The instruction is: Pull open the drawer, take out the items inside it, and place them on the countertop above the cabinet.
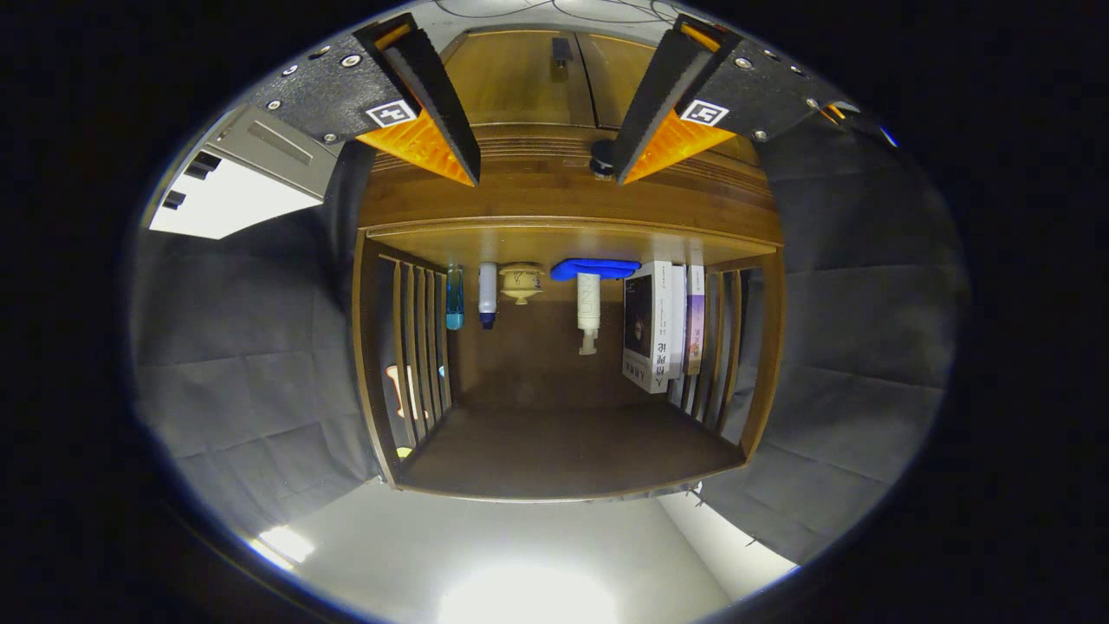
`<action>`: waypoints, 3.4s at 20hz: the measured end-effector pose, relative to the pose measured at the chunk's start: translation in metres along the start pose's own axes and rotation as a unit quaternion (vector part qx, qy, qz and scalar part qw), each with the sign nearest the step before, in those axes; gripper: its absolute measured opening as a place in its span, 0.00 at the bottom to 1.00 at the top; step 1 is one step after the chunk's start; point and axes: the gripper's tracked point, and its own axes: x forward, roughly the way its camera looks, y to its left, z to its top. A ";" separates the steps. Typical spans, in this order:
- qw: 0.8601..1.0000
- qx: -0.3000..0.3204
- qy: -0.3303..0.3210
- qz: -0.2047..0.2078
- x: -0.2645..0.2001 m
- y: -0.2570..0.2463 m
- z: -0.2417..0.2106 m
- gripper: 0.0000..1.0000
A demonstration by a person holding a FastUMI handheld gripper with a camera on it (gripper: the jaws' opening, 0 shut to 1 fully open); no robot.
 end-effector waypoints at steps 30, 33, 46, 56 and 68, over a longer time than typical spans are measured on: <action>0.990 0.013 0.140 0.026 0.110 0.065 -0.087 0.71; 0.989 0.017 0.145 0.011 0.113 0.058 -0.090 0.61; 0.987 0.017 0.159 0.012 0.113 0.058 -0.092 0.42; 0.987 0.018 0.157 0.019 0.088 0.057 -0.091 0.38; 0.986 0.022 0.164 0.023 0.032 0.058 -0.090 0.38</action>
